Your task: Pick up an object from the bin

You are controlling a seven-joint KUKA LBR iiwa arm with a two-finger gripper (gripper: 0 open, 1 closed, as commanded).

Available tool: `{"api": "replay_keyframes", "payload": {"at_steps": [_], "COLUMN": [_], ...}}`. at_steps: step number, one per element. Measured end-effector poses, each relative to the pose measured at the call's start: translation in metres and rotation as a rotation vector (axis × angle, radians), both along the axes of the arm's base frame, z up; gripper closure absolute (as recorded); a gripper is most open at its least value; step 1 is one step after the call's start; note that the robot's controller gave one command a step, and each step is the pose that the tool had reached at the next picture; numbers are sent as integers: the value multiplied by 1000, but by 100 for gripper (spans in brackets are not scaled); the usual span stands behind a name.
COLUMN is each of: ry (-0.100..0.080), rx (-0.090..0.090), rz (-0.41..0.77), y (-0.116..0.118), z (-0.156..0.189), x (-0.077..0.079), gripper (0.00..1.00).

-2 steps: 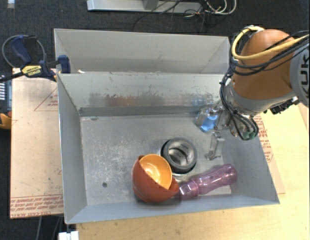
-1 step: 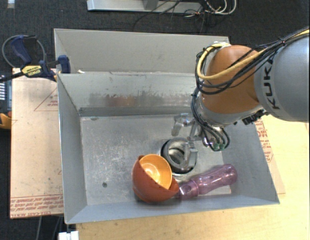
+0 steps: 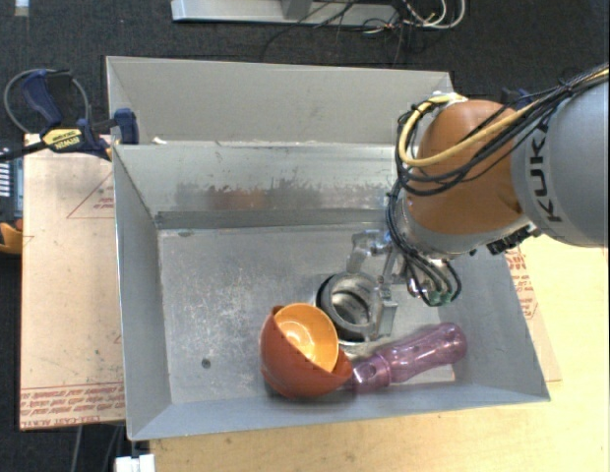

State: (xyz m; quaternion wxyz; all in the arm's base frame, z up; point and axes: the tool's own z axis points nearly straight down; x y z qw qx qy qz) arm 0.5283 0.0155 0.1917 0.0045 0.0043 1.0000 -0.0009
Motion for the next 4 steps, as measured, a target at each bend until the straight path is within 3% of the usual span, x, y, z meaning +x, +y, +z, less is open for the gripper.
{"api": "replay_keyframes", "payload": {"at_steps": [1,2,3,4], "ry": [9,-9,-6,-61], "rx": [5,1,6,6], "rz": [-33,-9,-16,65], "y": [32,27,-9,7], "z": [-60,-73,-100,-114], "x": [-1,8,-33,-35], "gripper": [0,0,0,100]}}
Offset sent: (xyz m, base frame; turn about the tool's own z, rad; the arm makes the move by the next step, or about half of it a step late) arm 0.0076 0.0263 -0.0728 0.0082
